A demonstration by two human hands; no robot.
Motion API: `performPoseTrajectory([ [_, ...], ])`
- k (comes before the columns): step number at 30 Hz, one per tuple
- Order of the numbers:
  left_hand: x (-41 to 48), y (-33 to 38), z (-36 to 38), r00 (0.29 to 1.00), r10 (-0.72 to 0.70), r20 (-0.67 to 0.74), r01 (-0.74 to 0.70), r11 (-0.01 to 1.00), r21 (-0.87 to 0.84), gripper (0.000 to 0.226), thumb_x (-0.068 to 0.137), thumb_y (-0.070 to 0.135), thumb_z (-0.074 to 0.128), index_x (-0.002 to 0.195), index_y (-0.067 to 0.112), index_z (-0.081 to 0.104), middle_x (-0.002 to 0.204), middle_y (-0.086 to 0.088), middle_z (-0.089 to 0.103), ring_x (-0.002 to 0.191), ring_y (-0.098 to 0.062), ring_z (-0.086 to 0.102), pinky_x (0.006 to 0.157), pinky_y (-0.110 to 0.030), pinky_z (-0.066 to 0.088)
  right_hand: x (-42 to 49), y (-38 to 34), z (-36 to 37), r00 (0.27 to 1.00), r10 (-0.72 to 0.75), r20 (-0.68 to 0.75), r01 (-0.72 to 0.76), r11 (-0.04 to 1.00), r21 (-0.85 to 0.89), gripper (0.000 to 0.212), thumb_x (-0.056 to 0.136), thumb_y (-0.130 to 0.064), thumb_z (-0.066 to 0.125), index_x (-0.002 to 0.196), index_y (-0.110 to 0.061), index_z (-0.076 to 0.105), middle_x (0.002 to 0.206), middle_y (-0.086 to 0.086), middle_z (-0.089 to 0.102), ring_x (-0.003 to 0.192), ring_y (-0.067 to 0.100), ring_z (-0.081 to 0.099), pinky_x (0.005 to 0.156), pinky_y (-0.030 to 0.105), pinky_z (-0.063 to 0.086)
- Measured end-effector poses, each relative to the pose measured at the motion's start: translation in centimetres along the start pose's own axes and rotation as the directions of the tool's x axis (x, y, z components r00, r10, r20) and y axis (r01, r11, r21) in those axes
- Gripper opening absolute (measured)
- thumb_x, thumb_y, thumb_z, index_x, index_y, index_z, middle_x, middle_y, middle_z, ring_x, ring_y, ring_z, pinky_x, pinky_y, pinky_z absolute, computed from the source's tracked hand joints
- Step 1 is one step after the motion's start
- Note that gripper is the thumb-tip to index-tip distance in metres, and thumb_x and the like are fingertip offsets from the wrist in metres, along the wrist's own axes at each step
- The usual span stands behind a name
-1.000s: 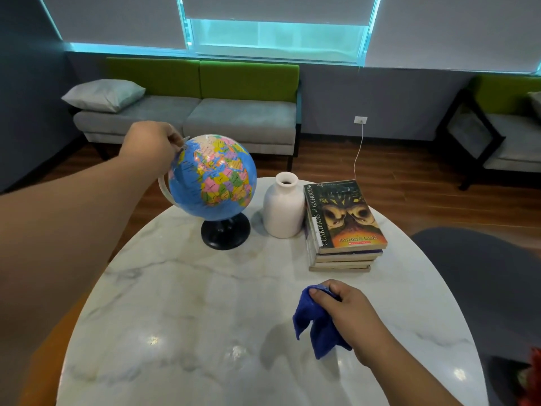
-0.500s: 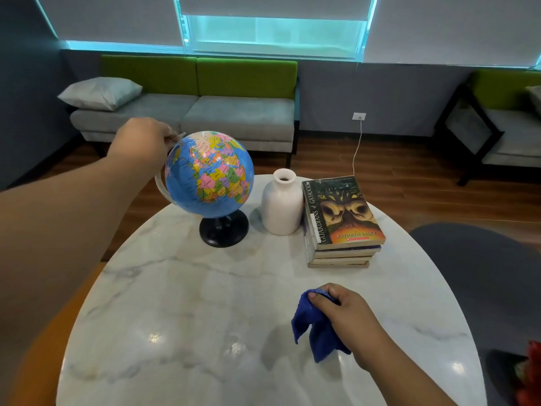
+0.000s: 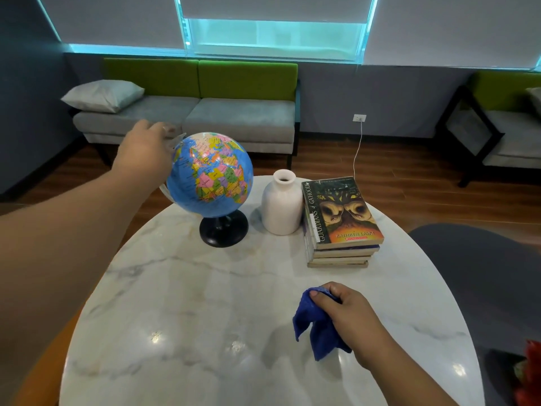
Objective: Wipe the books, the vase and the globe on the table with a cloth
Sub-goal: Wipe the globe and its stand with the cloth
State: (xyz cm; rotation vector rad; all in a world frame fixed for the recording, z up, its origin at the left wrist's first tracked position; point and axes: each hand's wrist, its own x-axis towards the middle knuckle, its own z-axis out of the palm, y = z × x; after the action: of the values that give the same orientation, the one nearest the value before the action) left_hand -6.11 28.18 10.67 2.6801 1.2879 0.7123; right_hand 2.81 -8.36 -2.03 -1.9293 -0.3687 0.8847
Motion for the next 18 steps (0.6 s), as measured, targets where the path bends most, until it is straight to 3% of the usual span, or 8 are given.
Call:
performPoseTrajectory([
  [5,-5.3,-0.3,0.4,0.975,0.027,-0.222,-0.090,0.956,-0.279,0.037,0.084,0.015,0.063,0.121,0.016,0.061,0.110,-0.011,0.056,0.102,-0.030,0.054,0.091,-0.042,0.047,-0.2,-0.9,0.1,1.000,-0.013,0.000,0.013,1.000,0.006,0.010,0.092,-0.028,0.061,0.086,-0.023,0.068,0.078,0.001,0.069,0.071,0.017,0.061,0.062,0.026,0.047],
  [7,-9.5,0.3,1.3,0.978,0.069,-0.197,-0.139,0.920,-0.367,0.032,0.083,0.010,0.066,0.115,0.015,0.064,0.100,0.001,0.054,0.090,-0.024,0.056,0.083,-0.040,0.050,-0.3,-1.2,0.3,1.000,-0.018,0.000,0.018,1.000,-0.002,0.010,0.092,-0.028,0.061,0.086,-0.023,0.067,0.077,0.001,0.069,0.071,0.018,0.061,0.063,0.027,0.047],
  [10,-16.7,0.9,3.0,0.993,0.118,-0.024,-0.114,0.856,-0.505,0.028,0.083,0.006,0.070,0.107,0.021,0.068,0.099,0.008,0.055,0.091,-0.017,0.058,0.077,-0.032,0.051,-0.7,-1.8,0.7,1.000,-0.027,0.011,0.027,1.000,-0.010,0.012,0.092,-0.029,0.061,0.085,-0.022,0.067,0.076,0.001,0.069,0.069,0.016,0.060,0.060,0.026,0.046],
  [12,-20.6,1.0,3.9,0.989,0.085,0.122,-0.003,0.831,-0.556,0.027,0.085,0.009,0.070,0.099,0.031,0.067,0.099,0.014,0.059,0.091,-0.003,0.057,0.075,-0.017,0.047,-1.0,-2.1,1.0,0.999,-0.029,0.020,0.029,0.999,-0.024,0.011,0.092,-0.029,0.060,0.085,-0.022,0.067,0.076,0.001,0.069,0.069,0.016,0.060,0.058,0.024,0.046],
  [14,-23.4,0.7,4.2,0.961,-0.033,0.274,0.194,0.789,-0.583,0.026,0.086,0.014,0.069,0.090,0.039,0.064,0.099,0.019,0.060,0.091,0.004,0.057,0.074,-0.011,0.045,-1.4,-2.3,1.4,0.999,-0.033,0.033,0.034,0.999,-0.031,0.011,0.093,-0.028,0.060,0.085,-0.023,0.066,0.076,0.000,0.068,0.068,0.016,0.059,0.057,0.024,0.046],
  [18,-25.5,-0.3,3.7,0.821,-0.219,0.527,0.544,0.578,-0.608,0.015,0.092,0.018,0.063,0.093,0.032,0.068,0.099,0.009,0.066,0.097,-0.007,0.060,0.079,-0.022,0.050,-2.3,-2.7,2.3,0.997,-0.053,0.057,0.056,0.997,-0.058,0.009,0.092,-0.028,0.061,0.089,-0.023,0.066,0.080,0.000,0.069,0.073,0.018,0.060,0.060,0.026,0.046],
])
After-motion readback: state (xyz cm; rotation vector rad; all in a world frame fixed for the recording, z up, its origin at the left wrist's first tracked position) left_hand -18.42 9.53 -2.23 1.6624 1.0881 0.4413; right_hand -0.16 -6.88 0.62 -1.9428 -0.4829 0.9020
